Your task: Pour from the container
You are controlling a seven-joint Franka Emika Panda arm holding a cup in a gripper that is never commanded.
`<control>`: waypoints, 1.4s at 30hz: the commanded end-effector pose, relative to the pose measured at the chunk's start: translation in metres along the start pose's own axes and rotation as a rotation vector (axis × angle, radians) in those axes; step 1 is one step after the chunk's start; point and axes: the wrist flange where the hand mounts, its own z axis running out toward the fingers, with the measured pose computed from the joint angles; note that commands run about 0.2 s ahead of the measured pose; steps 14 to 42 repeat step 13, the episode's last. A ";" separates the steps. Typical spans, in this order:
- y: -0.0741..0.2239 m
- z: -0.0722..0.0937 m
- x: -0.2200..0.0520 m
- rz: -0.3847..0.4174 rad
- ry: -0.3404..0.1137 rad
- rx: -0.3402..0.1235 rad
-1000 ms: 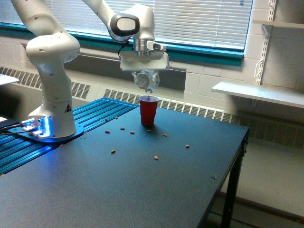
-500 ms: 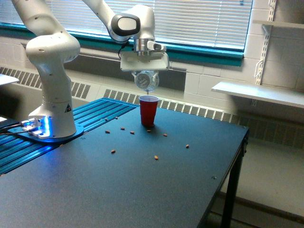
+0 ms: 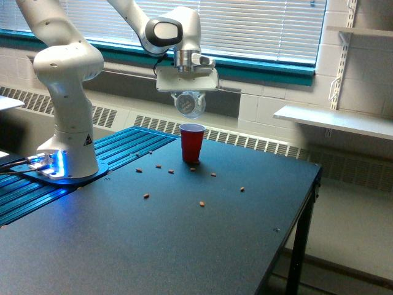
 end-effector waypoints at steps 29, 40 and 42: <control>-0.008 0.004 0.005 -0.037 -0.004 0.011; -0.008 0.004 0.005 -0.037 -0.004 0.011; -0.008 0.004 0.005 -0.037 -0.004 0.011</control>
